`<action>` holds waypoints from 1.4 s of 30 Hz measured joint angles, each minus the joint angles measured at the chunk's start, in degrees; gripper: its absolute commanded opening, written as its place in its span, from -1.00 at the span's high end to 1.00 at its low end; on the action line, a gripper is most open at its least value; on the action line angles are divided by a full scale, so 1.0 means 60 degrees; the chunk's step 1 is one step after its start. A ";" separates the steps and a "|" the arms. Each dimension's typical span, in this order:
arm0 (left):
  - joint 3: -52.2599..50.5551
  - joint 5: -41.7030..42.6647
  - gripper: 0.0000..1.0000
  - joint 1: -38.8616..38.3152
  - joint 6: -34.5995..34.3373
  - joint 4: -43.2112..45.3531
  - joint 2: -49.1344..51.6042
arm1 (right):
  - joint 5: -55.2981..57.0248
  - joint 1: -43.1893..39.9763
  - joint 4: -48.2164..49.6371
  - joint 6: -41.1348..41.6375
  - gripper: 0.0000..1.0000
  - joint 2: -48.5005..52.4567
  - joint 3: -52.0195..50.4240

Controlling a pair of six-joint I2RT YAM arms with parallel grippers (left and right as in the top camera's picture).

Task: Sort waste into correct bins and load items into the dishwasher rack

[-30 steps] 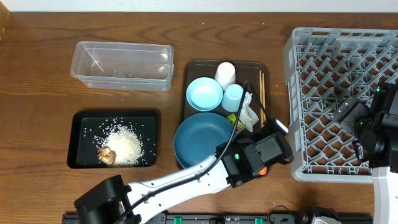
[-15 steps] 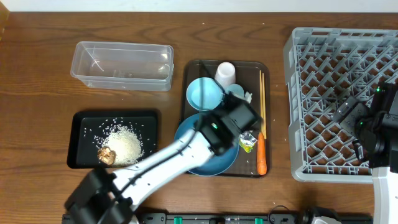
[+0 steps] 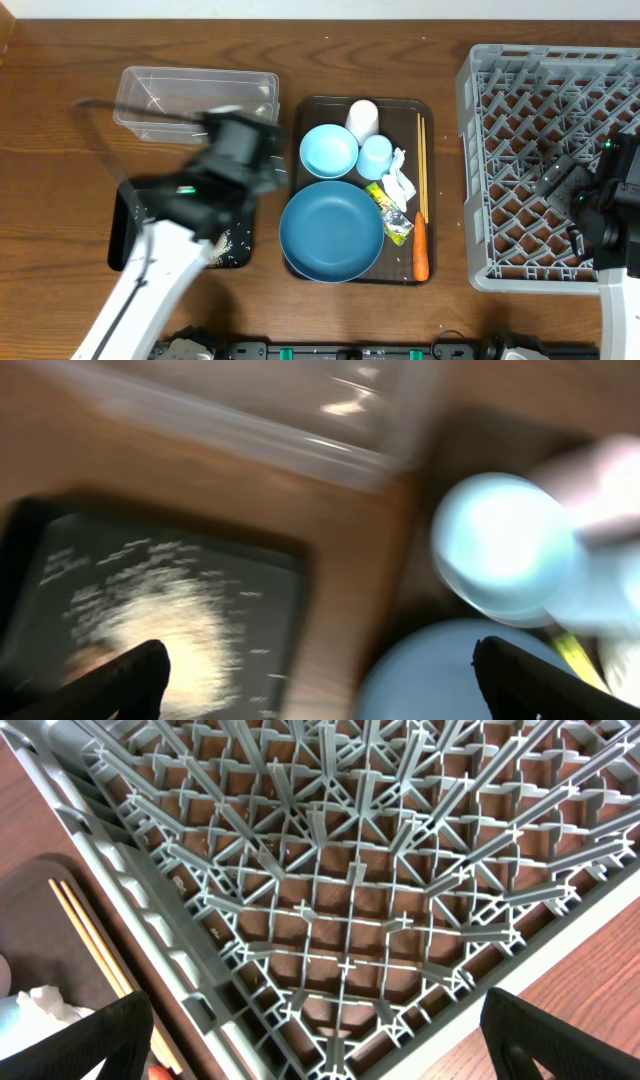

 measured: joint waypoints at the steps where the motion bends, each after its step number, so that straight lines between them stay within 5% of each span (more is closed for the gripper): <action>1: 0.0000 -0.0018 -0.96 0.0572 -0.0055 -0.0251 -0.0168 | 0.0004 0.0000 0.0000 0.0000 -0.98 0.0000 0.0000; 10: -0.0004 0.0157 -0.96 0.5384 -0.0430 -0.1996 -0.0543 | 0.0000 0.0000 0.0000 0.0000 -0.99 0.0000 0.0000; 17: -0.0004 0.1016 -0.96 0.7501 -0.0576 -0.2153 -0.0543 | -0.0219 0.0000 0.0047 0.0000 -0.98 0.0000 0.0000; 32: 0.0000 0.2124 -0.96 0.7879 -0.0576 -0.2157 -0.0543 | -0.6991 0.0801 0.1355 -0.0594 -0.99 0.0000 0.0000; 42: -0.0004 0.2229 -0.96 0.7879 -0.0576 -0.2160 -0.0543 | -0.5380 0.5716 0.1235 -0.0947 -0.99 0.0816 0.0007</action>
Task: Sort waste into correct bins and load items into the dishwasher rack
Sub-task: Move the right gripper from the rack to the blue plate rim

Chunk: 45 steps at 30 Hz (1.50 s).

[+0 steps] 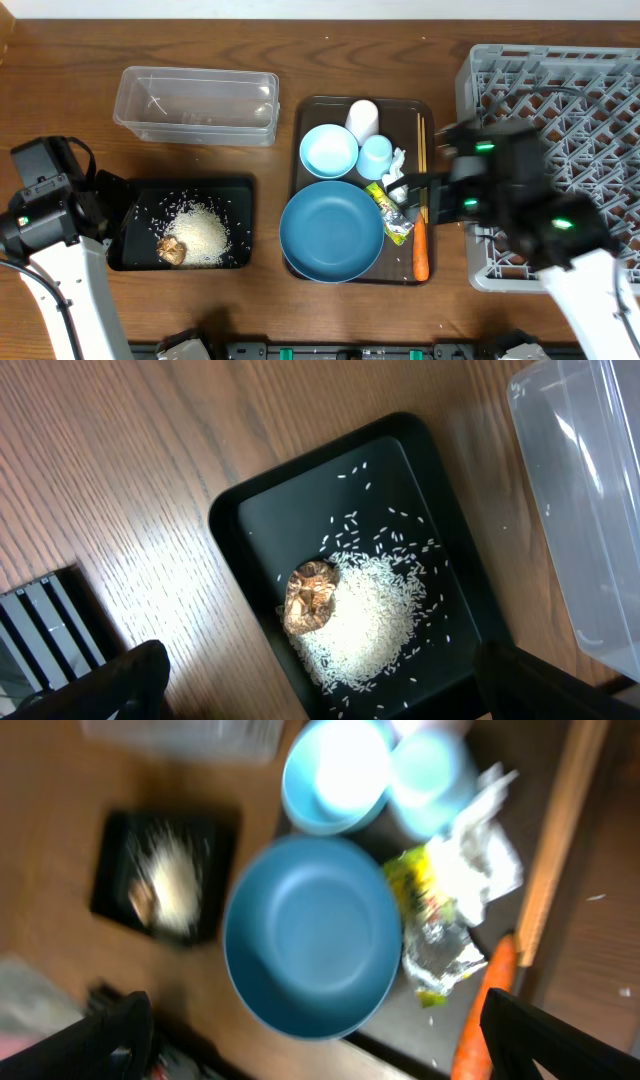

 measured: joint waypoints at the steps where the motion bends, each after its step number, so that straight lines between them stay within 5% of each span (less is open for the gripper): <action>1: 0.0000 0.0000 -0.96 0.0000 0.0000 0.0004 0.0000 | 0.0226 0.0404 0.0026 -0.0018 -0.98 0.0219 0.0000; 6: 0.0000 0.0000 -0.96 0.0000 0.0000 0.0000 0.0000 | 0.1257 0.2208 0.0433 0.0823 -0.96 0.1883 0.0000; 15: 0.0004 0.0000 -0.96 0.0000 0.0000 0.0004 0.0000 | 0.1789 0.3104 0.1239 0.1577 -0.90 0.4204 0.0000; 32: 0.0000 0.0000 -0.96 0.0000 0.0000 0.0004 0.0000 | 0.0922 0.5759 0.3045 -0.0375 -0.98 0.4397 0.0011; 37: 0.0000 0.0000 -0.96 0.0000 0.0000 0.0004 0.0000 | 0.1592 0.6371 0.3038 -0.0732 -0.64 0.4812 0.0011; 45: 0.0004 0.0000 -0.96 0.0000 0.0000 0.0004 0.0000 | 0.1938 0.6386 0.2892 -0.0852 -0.49 0.5759 0.0011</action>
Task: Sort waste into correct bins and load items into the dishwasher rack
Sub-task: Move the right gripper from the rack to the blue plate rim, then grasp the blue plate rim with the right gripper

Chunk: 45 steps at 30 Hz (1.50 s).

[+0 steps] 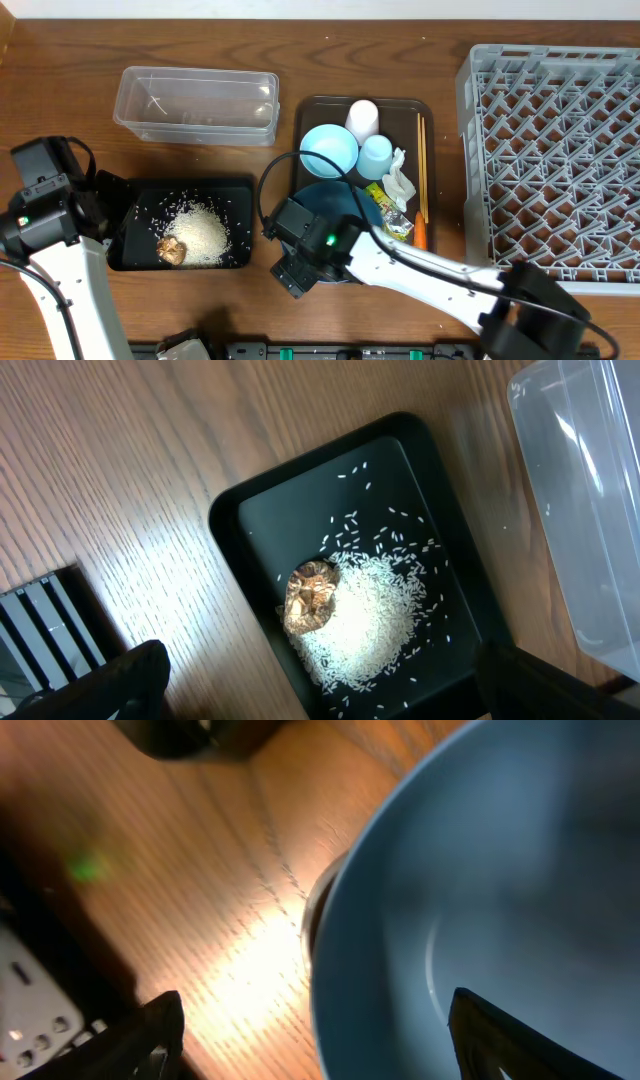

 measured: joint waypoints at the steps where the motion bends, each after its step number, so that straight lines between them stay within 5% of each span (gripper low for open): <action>1: -0.0004 0.0000 -0.96 0.0000 0.0000 0.0000 0.0000 | -0.0011 0.0000 0.0004 -0.0022 -0.43 0.0117 0.0000; 45: -0.0004 0.0000 -0.96 0.0000 0.0000 0.0000 0.0000 | -0.0565 -0.0284 -0.0233 0.0688 -0.30 0.0503 0.0302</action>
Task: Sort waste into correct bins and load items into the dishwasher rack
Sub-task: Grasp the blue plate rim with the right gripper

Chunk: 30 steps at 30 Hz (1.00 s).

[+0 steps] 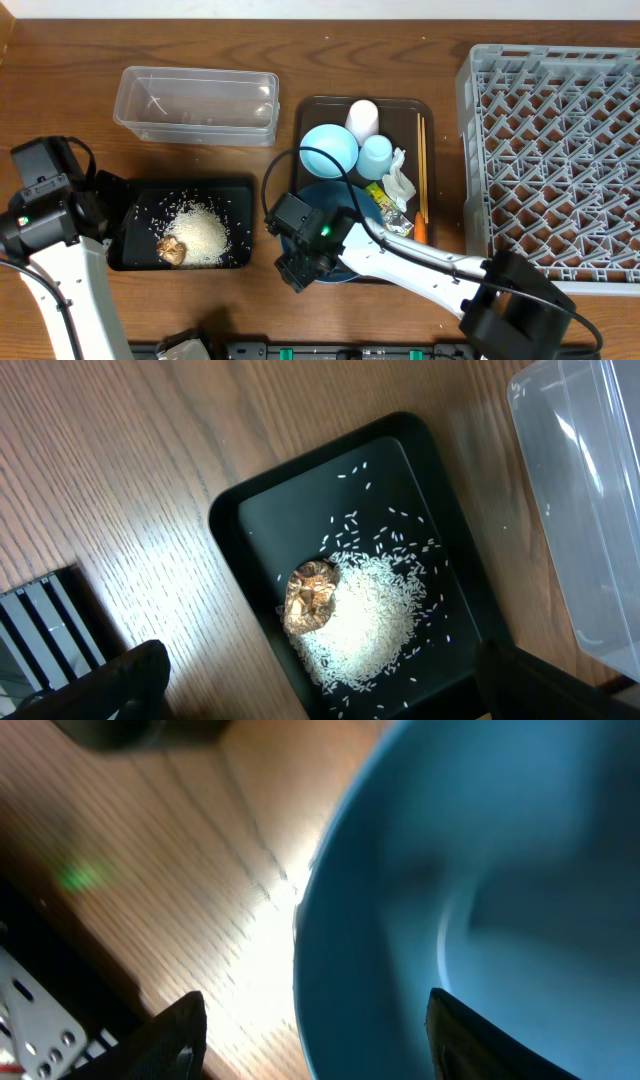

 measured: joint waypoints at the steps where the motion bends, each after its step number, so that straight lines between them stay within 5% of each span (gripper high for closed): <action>1: 0.0000 0.0000 -0.96 0.0000 0.0000 0.0000 0.0000 | 0.0033 0.0000 0.0084 -0.0004 -0.29 0.0033 0.0022; 8: 0.0000 0.0000 -0.96 0.0000 0.0000 0.0000 0.0000 | 0.0455 0.0000 0.0208 -0.0233 -0.22 0.0623 0.0062; 16: 0.0004 0.0000 -0.96 0.0000 0.0000 0.0000 0.0000 | 0.0616 0.0004 0.0022 -0.0200 0.28 0.0667 0.0066; 30: 0.0004 0.0000 -0.96 0.0000 0.0000 0.0000 0.0000 | 0.0692 0.0040 -0.0018 -0.0033 0.61 0.0667 0.0313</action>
